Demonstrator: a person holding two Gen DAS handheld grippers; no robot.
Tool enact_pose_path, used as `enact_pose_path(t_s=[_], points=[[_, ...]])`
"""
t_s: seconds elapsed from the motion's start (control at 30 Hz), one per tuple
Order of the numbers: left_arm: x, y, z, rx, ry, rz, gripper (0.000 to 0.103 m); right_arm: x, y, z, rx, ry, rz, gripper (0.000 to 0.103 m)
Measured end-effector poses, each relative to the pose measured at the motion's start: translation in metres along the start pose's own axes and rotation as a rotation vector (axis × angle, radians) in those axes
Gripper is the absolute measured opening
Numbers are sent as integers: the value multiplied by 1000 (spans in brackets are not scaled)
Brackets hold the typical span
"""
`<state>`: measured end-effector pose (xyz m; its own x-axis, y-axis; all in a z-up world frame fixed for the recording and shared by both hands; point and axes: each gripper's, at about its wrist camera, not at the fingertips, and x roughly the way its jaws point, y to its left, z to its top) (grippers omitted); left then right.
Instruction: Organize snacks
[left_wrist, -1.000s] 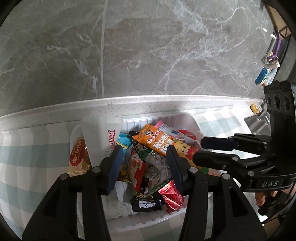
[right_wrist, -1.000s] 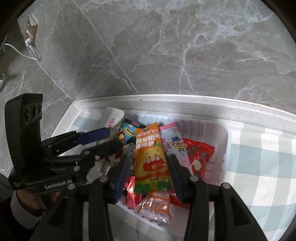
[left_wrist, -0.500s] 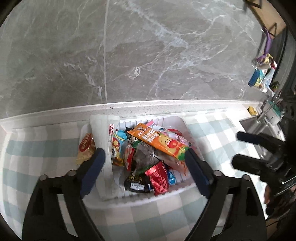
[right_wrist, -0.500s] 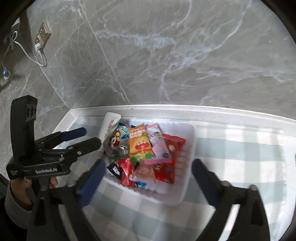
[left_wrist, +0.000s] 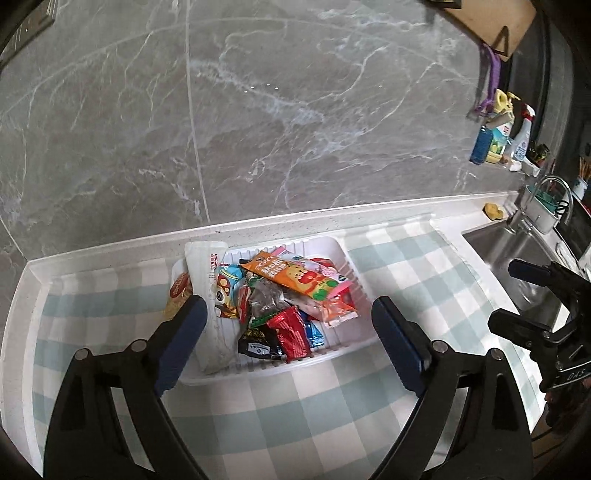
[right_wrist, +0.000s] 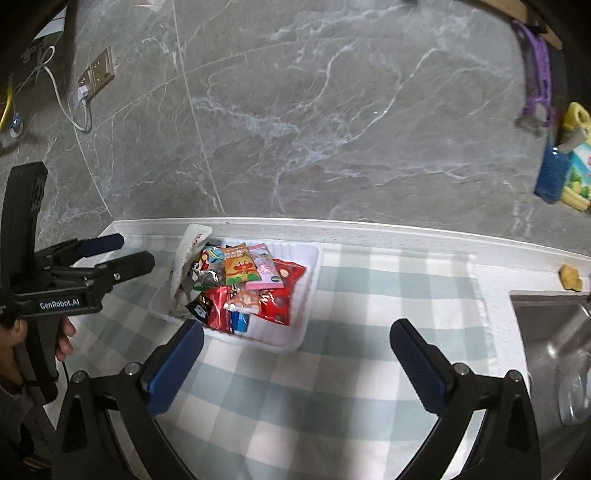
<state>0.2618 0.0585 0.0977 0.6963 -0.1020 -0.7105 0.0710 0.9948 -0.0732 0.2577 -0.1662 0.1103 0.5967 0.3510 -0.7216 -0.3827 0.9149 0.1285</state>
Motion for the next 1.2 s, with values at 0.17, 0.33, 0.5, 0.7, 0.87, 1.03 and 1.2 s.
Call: enact_pose_path(t_s=[0.17,0.33,0.5,0.7,0.87,1.03,1.2], points=[[-17,-8,-4,17,-16,-4,91,-14,-1,-8,19,-7,-10,103],[-26,-12,-4,27,-26,-6,91,-23,2,-14,26,-13,-18,103],[-34,-16,-4,48,-41,-5,91,-29,4,-17,32,-17,-25,103],[-41,-17,-4,61,-52,-7,91,-32,4,-22,32,-13,-30,103],[-44,-18,-4,72,-54,-9,91,-35,5,-25,33,-12,-34,103],[-45,-19,-4,74,-56,-12,91,-35,4,-27,34,-9,-34,103],[-45,-19,-4,76,-55,-10,91,-37,4,-28,34,-9,-36,103]])
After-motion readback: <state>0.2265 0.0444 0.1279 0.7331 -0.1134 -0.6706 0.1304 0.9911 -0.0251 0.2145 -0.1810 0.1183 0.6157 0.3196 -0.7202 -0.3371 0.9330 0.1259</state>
